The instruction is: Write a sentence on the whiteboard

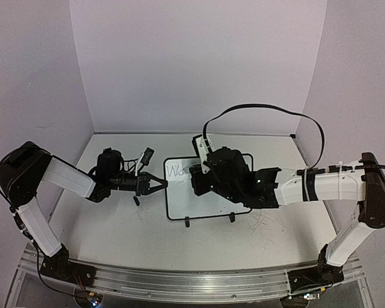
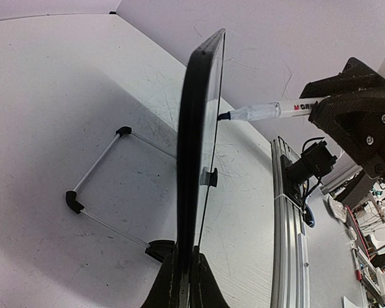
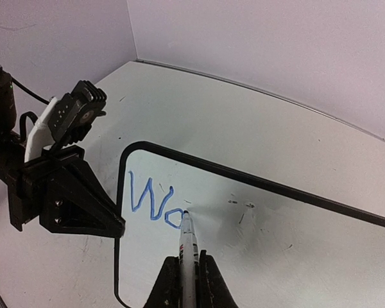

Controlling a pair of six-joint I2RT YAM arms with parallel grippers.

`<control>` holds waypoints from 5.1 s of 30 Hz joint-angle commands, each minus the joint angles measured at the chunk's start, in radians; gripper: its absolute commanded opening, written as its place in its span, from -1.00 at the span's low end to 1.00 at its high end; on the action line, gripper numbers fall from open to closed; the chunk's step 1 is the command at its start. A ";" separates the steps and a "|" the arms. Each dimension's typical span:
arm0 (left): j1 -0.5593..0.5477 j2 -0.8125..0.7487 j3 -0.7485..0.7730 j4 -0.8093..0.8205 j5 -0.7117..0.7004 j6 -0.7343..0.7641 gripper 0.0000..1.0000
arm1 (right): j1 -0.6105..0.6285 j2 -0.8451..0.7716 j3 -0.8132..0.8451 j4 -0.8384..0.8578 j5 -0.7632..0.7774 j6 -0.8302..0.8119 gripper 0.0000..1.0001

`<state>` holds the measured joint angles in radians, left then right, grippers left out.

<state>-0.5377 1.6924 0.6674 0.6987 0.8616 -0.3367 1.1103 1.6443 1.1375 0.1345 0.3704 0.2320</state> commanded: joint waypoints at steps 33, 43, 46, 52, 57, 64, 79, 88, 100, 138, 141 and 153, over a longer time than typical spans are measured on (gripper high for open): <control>-0.015 -0.025 0.029 -0.009 0.040 0.010 -1.00 | -0.004 0.003 0.000 -0.040 0.026 0.048 -1.00; -0.015 -0.022 0.031 -0.009 0.041 0.010 -1.00 | -0.004 -0.011 -0.017 -0.048 0.031 0.065 -1.00; -0.015 -0.025 0.031 -0.009 0.041 0.010 -1.00 | -0.004 -0.011 -0.017 -0.048 0.030 0.066 -1.00; -0.015 -0.023 0.030 -0.009 0.042 0.010 -1.00 | -0.004 -0.019 -0.021 -0.049 0.031 0.068 -1.00; -0.016 -0.022 0.032 -0.009 0.042 0.010 -1.00 | -0.002 -0.025 -0.023 -0.052 0.024 0.070 -1.00; -0.015 -0.022 0.031 -0.009 0.041 0.010 -1.00 | 0.005 -0.096 -0.069 0.022 -0.041 0.059 -1.00; -0.015 -0.030 0.030 -0.010 0.043 0.008 -1.00 | 0.004 -0.015 0.026 0.024 0.044 0.008 -1.00; -0.015 -0.031 0.032 -0.010 0.044 0.009 -1.00 | 0.002 0.000 0.031 0.009 0.054 0.013 -1.00; -0.015 -0.028 0.034 -0.010 0.044 0.008 -1.00 | 0.002 0.010 0.036 -0.021 0.078 0.020 -1.00; -0.015 -0.029 0.034 -0.012 0.045 0.007 -1.00 | 0.011 -0.003 -0.027 -0.069 0.020 0.107 -1.00; -0.015 -0.029 0.033 -0.013 0.046 0.007 -1.00 | 0.011 -0.003 -0.028 -0.068 0.028 0.107 -1.00; -0.015 -0.030 0.032 -0.012 0.044 0.005 -1.00 | 0.011 0.017 0.024 -0.037 0.085 0.070 -1.00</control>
<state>-0.5377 1.6890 0.6729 0.6848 0.8627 -0.3367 1.1216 1.6443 1.1177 0.0750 0.4037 0.3181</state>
